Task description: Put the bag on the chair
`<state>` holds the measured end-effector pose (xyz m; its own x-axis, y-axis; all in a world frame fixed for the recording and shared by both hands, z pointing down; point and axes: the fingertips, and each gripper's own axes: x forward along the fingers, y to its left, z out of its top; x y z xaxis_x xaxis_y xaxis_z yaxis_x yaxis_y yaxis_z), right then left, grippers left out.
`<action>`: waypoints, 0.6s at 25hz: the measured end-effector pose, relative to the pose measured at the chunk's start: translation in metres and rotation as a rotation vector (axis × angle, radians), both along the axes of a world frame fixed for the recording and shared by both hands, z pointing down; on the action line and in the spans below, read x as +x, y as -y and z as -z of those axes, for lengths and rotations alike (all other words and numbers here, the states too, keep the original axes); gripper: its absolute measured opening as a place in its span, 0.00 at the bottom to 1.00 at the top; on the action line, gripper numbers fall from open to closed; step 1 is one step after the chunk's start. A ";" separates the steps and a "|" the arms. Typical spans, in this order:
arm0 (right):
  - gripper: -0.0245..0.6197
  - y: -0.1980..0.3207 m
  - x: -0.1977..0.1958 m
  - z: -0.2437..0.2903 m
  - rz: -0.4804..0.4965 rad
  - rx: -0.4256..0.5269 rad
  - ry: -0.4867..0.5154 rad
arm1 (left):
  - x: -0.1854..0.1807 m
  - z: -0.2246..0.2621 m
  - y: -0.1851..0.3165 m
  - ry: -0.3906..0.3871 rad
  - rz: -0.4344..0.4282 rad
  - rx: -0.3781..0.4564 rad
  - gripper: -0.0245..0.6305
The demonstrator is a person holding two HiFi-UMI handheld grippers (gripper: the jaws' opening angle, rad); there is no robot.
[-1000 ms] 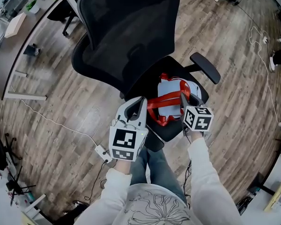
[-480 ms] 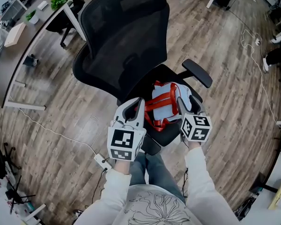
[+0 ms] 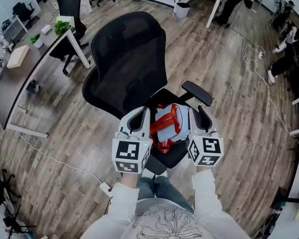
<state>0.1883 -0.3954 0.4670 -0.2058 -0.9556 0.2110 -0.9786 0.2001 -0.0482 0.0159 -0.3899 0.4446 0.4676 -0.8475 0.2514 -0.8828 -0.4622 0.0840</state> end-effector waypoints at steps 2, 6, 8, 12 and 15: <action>0.23 -0.007 0.003 0.017 -0.013 0.029 0.007 | 0.003 0.016 -0.004 -0.003 -0.009 0.029 0.05; 0.22 -0.018 0.009 0.052 -0.045 0.091 0.012 | 0.006 0.051 -0.010 -0.008 -0.018 0.092 0.05; 0.19 -0.025 0.013 0.069 -0.065 0.126 0.021 | 0.008 0.067 -0.015 -0.009 -0.022 0.124 0.05; 0.11 -0.042 0.019 0.094 -0.101 0.180 0.030 | 0.010 0.090 -0.023 -0.013 -0.026 0.178 0.05; 0.08 -0.052 0.025 0.108 -0.119 0.213 0.026 | 0.012 0.099 -0.029 -0.024 -0.025 0.201 0.05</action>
